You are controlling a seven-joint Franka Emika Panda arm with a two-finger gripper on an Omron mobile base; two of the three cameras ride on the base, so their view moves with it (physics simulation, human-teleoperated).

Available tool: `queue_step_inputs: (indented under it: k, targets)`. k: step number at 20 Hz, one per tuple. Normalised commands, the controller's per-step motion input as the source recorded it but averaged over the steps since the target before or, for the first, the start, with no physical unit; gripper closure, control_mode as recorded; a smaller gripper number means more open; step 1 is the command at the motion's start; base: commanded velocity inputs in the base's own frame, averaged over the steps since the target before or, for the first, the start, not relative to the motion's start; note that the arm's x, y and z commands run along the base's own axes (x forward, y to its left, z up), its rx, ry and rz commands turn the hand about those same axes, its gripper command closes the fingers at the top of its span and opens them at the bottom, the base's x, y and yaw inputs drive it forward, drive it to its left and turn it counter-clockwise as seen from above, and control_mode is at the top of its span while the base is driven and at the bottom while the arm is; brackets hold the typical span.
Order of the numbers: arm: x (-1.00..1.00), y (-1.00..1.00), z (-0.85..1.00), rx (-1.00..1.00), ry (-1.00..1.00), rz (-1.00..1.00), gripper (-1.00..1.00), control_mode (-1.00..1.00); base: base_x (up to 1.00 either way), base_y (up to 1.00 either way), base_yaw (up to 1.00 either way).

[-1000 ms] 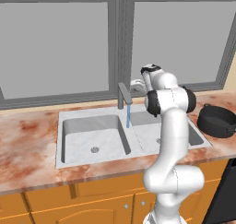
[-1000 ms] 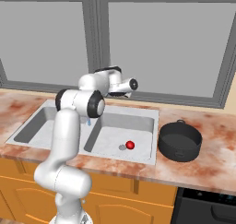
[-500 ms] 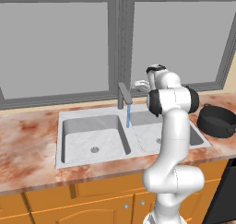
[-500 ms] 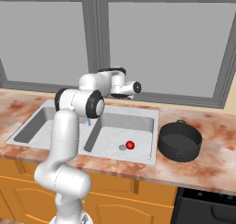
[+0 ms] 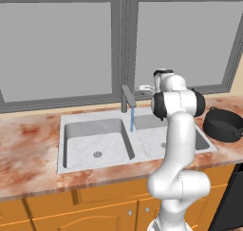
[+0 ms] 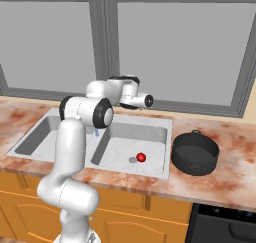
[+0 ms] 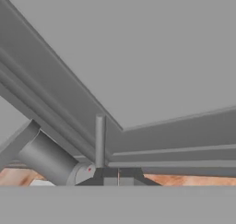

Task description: Dump the tomato from the pot into the sink. Then turn on the water and wash the tomato. Then turn off the water and put the tomato back in the pot.

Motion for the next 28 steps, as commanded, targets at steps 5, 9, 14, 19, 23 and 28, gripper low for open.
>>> queue_step_inputs:
  k: [5, 9, 14, 19, 23, 28]
  targets:
    - [0.0, 0.0, 0.0, 0.01, 0.01, 0.0, 1.0, -1.0, 0.0, 0.0, 0.0]
    - [0.0, 0.04, 0.0, 0.0, 0.04, 0.0, 1.0, -1.0, 0.0, 0.0, 0.0]
    - [0.0, 0.08, 0.12, 0.03, 0.04, 0.0, 1.0, -1.0, 0.0, 0.0, 0.0]
    - [0.05, 0.12, 0.1, 0.07, 0.0, 0.0, 1.0, -1.0, 0.0, 0.0, 0.0]
    - [0.09, 0.06, 0.0, 0.04, 0.0, 0.0, 1.0, -1.0, 0.0, 0.0, 0.0]
    - [0.11, 0.02, -0.01, 0.02, 0.01, 0.0, 1.0, -1.0, 0.0, 0.0, 0.0]
